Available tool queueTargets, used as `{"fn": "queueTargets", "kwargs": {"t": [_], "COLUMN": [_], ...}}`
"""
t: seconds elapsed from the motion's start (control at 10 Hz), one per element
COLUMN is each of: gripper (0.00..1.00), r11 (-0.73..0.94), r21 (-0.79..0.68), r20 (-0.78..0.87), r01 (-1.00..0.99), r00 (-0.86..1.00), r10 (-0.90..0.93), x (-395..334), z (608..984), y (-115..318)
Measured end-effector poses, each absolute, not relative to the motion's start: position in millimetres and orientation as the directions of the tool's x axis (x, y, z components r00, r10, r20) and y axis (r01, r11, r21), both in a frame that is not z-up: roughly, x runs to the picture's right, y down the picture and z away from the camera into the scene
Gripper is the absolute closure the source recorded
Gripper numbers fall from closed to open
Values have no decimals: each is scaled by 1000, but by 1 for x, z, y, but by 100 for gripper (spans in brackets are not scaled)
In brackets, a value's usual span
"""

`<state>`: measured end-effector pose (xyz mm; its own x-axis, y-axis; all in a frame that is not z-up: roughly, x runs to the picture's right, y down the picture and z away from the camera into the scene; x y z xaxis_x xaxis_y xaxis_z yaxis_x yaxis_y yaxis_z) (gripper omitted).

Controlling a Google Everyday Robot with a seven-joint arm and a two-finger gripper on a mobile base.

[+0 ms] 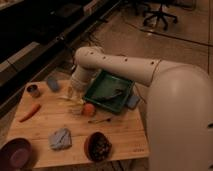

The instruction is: Place towel in plastic cup

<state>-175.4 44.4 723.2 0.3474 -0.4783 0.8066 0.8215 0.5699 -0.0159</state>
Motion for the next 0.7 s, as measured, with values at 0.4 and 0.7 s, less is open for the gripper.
{"fn": "queueTargets", "kwargs": {"t": [0.4, 0.7], "gripper": [61, 61], "r11": [534, 534], "r21": [17, 11], "r20": [831, 835], "r01": [845, 846], "r00": [285, 286], "r10": [-477, -471], "x": [-186, -186], "z": [716, 717], "y": [55, 55]}}
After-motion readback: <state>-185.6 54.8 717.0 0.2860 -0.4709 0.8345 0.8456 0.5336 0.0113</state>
